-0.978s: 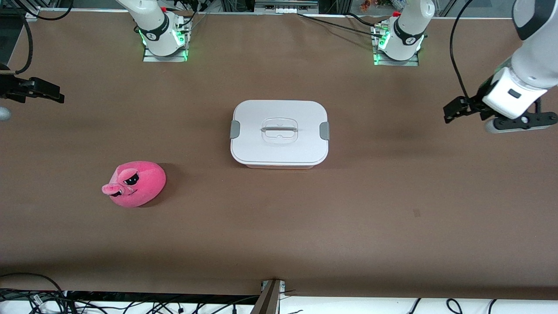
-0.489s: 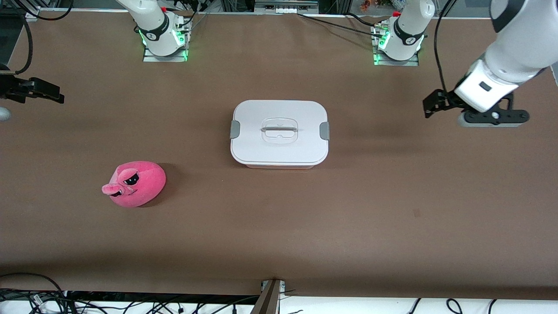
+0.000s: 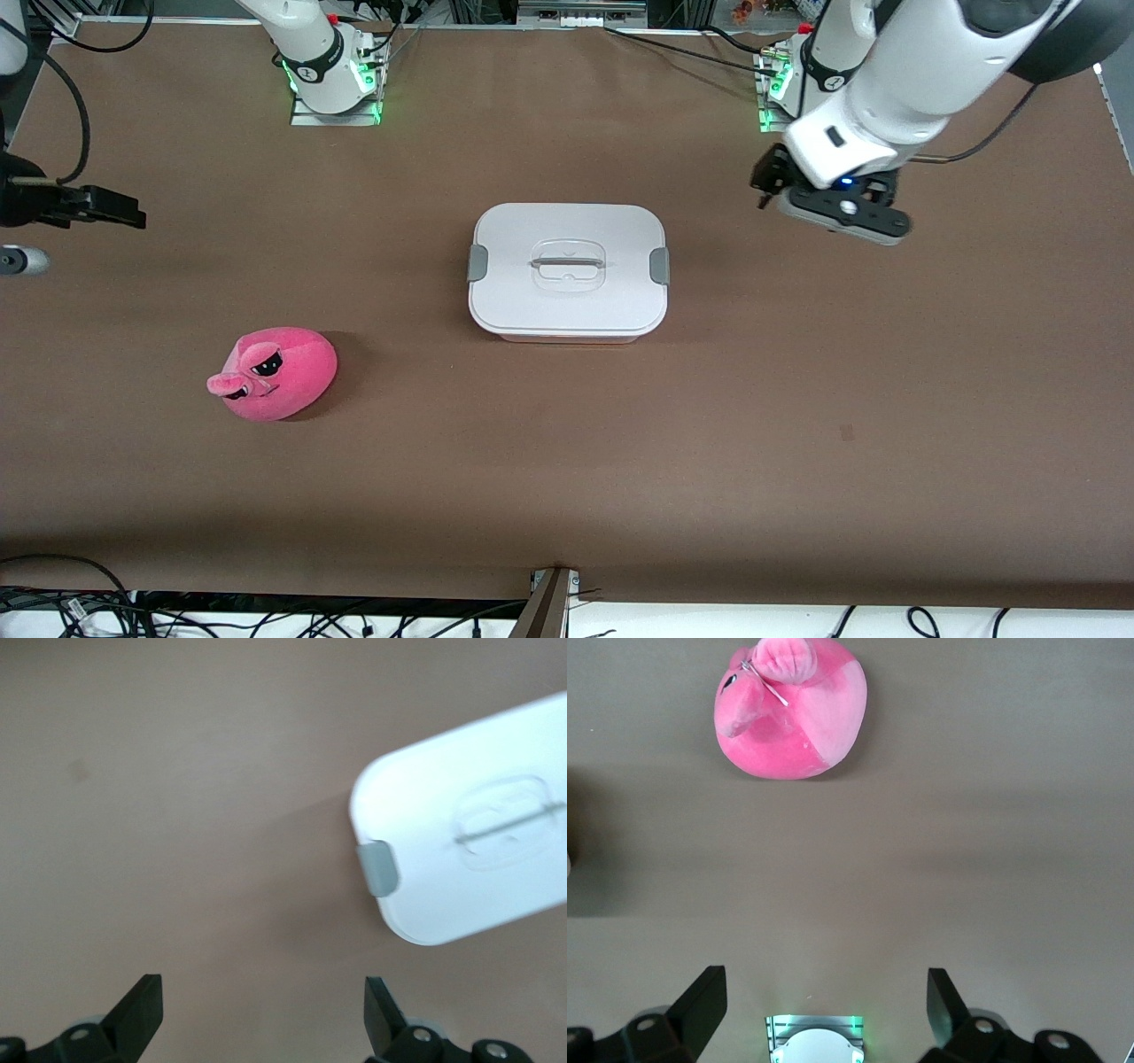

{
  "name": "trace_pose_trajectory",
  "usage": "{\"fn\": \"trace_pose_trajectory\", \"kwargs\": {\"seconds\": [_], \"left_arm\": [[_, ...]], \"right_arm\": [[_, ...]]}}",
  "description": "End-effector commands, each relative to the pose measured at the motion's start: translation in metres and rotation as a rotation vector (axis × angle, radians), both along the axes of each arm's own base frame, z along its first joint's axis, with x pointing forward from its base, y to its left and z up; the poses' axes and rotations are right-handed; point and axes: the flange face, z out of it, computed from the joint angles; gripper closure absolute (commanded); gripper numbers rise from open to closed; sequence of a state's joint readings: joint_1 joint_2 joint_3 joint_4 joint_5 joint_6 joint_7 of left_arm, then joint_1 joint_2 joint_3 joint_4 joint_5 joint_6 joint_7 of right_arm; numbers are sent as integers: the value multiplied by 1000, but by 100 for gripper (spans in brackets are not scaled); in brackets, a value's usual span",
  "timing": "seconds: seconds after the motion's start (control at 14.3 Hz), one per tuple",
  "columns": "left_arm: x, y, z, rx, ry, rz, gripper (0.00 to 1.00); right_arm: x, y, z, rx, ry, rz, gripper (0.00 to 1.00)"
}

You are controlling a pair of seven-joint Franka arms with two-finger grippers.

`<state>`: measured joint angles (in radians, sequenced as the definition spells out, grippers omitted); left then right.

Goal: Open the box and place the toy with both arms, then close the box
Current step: 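Move the left gripper to the box lid handle while the right gripper approaches the toy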

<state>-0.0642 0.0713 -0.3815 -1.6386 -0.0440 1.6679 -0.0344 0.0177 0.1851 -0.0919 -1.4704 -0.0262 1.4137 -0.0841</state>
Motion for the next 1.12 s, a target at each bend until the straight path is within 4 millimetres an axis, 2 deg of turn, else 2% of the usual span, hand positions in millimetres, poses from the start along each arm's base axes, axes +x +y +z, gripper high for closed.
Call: {"fn": "trace_pose_trajectory", "kwargs": {"seconds": [0.0,0.21,0.35,0.42,0.49,0.63,0.7,0.84,0.91,1.05], "left_arm": [[14,-37,-11,-68,22,-243,0],[9,-90,-33,-123,47,-490,0],[0,-128,-45,-155,-1,-627,0],[-8,-155,-58,-163,-24,-685,0],[-17,-180,-81,-173,-21,-740,0],[-23,-210,-106,-178,-67,-823,0],[-26,-222,-116,-189,-88,-868,0],[-29,-231,-143,-137,-124,-1001,0],[-38,-238,-154,-95,-148,-1049,0],[-39,-239,-167,-82,-153,-1067,0]], "right_arm": [[13,-3,-11,-1,12,10,0],[26,4,-37,7,25,38,0],[35,5,-64,54,59,203,0],[41,2,-79,81,62,284,0],[48,1,-94,93,63,331,0],[55,1,-116,104,71,379,0],[60,3,-126,110,61,411,0],[71,6,-147,154,20,475,0],[78,9,-166,190,-1,500,0],[84,14,-185,248,-36,532,0]]}}
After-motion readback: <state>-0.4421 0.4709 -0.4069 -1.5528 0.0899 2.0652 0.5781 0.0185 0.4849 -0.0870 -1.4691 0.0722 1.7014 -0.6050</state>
